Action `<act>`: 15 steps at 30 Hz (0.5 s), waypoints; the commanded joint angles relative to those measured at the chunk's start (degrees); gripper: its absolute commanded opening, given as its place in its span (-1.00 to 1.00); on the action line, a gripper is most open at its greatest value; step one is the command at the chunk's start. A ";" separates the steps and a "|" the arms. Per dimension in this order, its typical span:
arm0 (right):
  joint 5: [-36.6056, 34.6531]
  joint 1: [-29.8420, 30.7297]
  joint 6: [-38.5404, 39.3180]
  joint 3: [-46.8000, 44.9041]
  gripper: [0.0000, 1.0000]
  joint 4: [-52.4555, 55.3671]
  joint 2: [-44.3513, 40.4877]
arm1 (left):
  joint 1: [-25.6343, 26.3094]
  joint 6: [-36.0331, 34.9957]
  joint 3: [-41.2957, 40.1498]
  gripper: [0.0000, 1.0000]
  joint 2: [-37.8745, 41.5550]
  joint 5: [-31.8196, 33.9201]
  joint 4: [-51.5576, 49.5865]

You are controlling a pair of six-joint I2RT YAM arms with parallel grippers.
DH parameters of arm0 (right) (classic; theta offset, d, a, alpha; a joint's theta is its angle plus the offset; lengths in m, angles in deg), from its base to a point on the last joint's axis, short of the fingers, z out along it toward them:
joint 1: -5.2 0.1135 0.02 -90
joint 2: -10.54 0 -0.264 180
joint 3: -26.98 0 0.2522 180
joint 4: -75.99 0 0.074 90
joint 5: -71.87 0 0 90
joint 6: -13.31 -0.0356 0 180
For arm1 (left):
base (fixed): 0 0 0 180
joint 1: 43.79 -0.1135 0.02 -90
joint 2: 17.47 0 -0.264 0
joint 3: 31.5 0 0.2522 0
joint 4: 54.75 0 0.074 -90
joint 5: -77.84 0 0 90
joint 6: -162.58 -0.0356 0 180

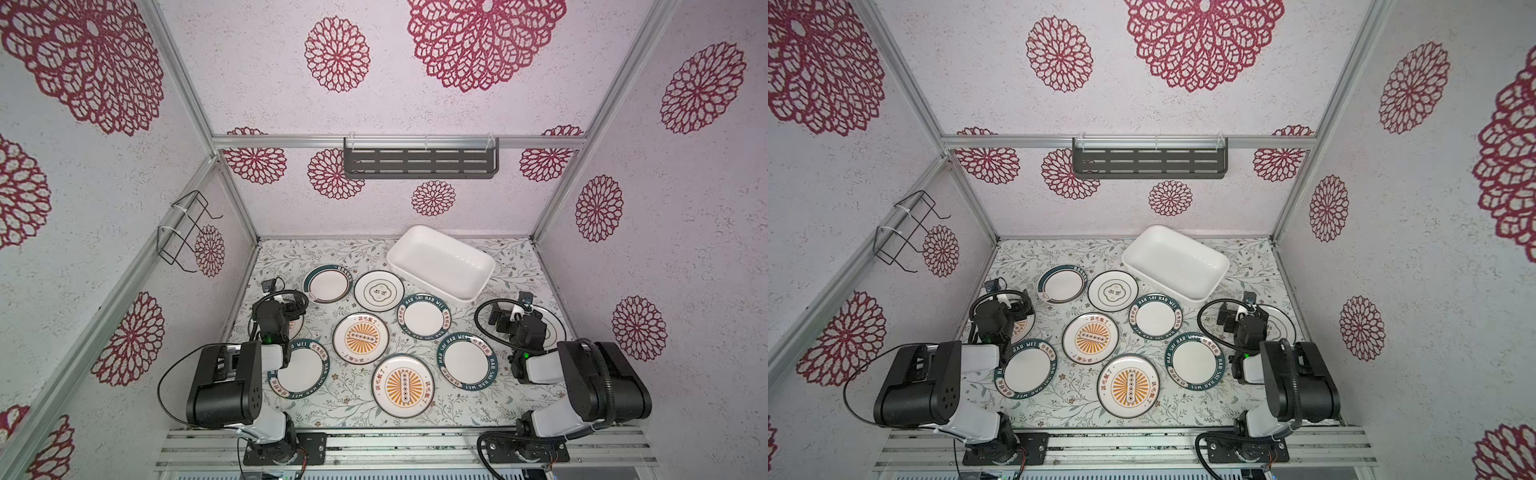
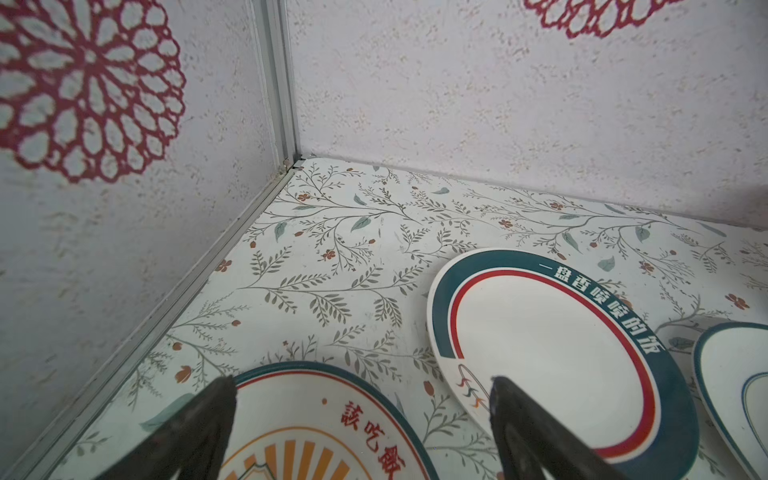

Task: Place the plates into the plastic bin on the countertop
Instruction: Pick up the plate from the top-left of the table.

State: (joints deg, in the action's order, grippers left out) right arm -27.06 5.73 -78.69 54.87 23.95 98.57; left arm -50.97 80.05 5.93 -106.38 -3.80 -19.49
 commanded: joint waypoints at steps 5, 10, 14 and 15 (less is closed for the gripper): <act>-0.38 0.26 0.81 0.91 0.98 -2.12 -0.05 | -0.27 -0.61 0.77 0.94 -0.39 -0.14 1.47; -0.29 0.23 0.86 0.92 0.98 -2.03 -0.05 | -0.29 -0.61 0.72 0.94 -0.34 -0.19 1.61; -0.30 0.26 0.81 0.96 0.98 -2.05 -0.05 | -0.29 -0.61 0.71 0.94 -0.38 -0.19 1.53; -0.30 0.26 0.80 0.93 0.98 -2.05 -0.05 | -0.28 -0.61 0.76 0.94 -0.34 -0.19 1.52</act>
State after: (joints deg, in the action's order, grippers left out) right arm -27.04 5.78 -78.65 54.87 23.91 98.57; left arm -50.97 80.05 5.93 -106.38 -3.80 -19.49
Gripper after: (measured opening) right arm 0.989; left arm 0.971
